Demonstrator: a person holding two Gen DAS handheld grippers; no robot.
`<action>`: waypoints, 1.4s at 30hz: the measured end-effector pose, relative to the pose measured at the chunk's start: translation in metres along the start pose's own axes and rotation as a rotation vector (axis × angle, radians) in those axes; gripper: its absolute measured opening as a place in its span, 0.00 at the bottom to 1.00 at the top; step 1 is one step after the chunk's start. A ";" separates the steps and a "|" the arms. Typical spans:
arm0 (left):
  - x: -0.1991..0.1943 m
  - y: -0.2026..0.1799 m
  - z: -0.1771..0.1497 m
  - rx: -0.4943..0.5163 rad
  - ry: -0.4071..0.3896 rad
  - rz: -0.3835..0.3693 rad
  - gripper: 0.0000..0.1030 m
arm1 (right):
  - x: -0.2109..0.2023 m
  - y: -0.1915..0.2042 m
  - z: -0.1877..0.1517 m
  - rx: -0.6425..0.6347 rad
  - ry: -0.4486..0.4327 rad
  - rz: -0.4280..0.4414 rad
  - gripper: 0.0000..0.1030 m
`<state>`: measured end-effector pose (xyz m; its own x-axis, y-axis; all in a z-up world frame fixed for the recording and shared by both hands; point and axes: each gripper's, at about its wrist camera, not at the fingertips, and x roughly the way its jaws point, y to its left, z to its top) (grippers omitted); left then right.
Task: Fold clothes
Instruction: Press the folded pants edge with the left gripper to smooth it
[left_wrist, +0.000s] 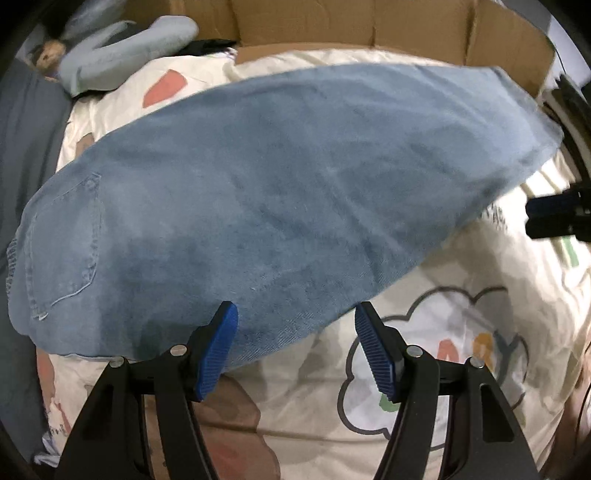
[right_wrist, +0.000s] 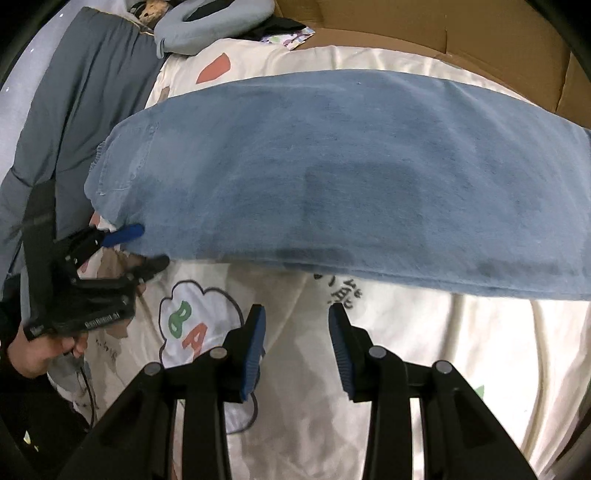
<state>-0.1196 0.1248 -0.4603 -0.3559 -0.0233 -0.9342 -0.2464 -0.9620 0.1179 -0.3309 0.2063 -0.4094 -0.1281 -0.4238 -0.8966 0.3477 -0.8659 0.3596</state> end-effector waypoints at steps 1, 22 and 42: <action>-0.001 -0.003 -0.001 0.016 -0.003 0.001 0.65 | 0.003 0.000 0.001 0.008 0.003 0.005 0.33; -0.007 0.016 0.015 -0.017 -0.061 0.075 0.65 | 0.020 0.017 0.012 -0.062 0.002 0.032 0.33; -0.004 0.022 0.023 -0.015 -0.056 0.089 0.65 | 0.044 0.020 0.039 0.041 -0.037 0.025 0.32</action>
<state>-0.1442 0.1096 -0.4463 -0.4260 -0.0938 -0.8998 -0.1979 -0.9609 0.1938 -0.3659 0.1602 -0.4315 -0.1548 -0.4541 -0.8774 0.3128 -0.8650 0.3924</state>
